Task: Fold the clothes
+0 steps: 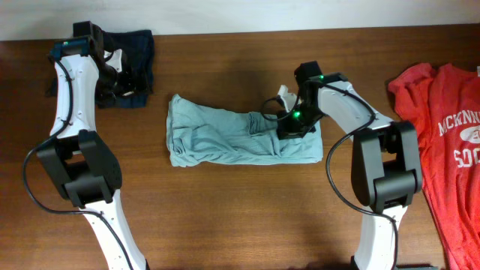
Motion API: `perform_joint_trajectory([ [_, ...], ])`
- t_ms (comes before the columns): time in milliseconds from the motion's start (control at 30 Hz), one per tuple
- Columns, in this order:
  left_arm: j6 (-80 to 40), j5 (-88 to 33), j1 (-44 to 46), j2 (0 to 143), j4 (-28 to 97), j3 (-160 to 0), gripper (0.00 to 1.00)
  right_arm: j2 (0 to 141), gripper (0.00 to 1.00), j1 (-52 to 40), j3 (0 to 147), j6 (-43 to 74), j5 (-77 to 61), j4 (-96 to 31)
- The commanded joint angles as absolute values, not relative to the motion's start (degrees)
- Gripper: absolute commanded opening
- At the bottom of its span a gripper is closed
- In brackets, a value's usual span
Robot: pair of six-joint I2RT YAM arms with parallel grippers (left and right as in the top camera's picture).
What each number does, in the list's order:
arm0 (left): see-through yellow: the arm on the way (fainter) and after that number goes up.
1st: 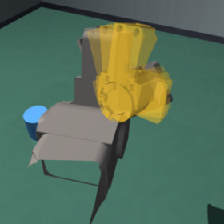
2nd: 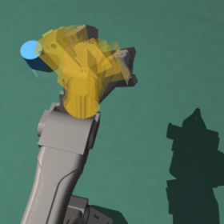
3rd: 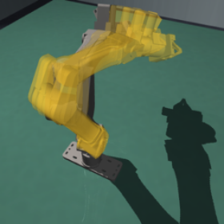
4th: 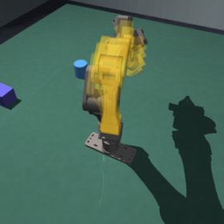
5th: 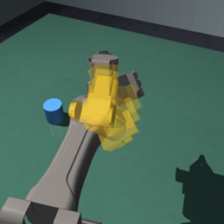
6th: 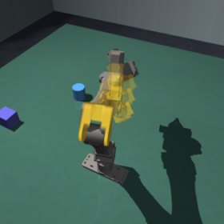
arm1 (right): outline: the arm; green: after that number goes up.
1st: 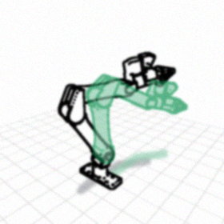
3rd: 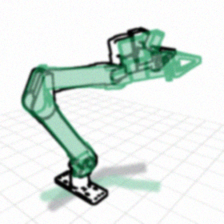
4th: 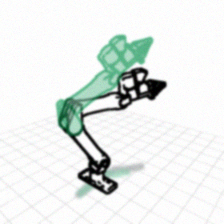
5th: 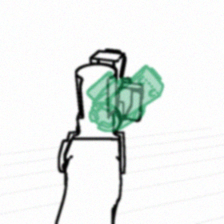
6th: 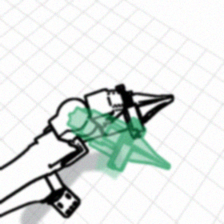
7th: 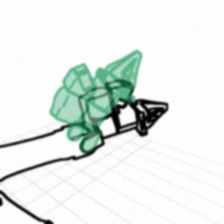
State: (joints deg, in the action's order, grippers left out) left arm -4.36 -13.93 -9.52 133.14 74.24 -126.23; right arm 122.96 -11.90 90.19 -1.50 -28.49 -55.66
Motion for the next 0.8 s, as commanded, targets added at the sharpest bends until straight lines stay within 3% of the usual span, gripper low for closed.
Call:
perform_joint_trajectory([
  [0, -4.29, -13.74, -9.65, 133.38, 74.15, -127.02, 0.99, 122.21, 0.04, -13.61, 89.89, -1.02, -34.76, -57.41],
  [767, -4.29, -13.74, -9.65, 133.40, 74.15, -127.02, 0.99, 122.19, 0.08, -14.17, 96.68, -0.99, -35.64, -56.27],
])
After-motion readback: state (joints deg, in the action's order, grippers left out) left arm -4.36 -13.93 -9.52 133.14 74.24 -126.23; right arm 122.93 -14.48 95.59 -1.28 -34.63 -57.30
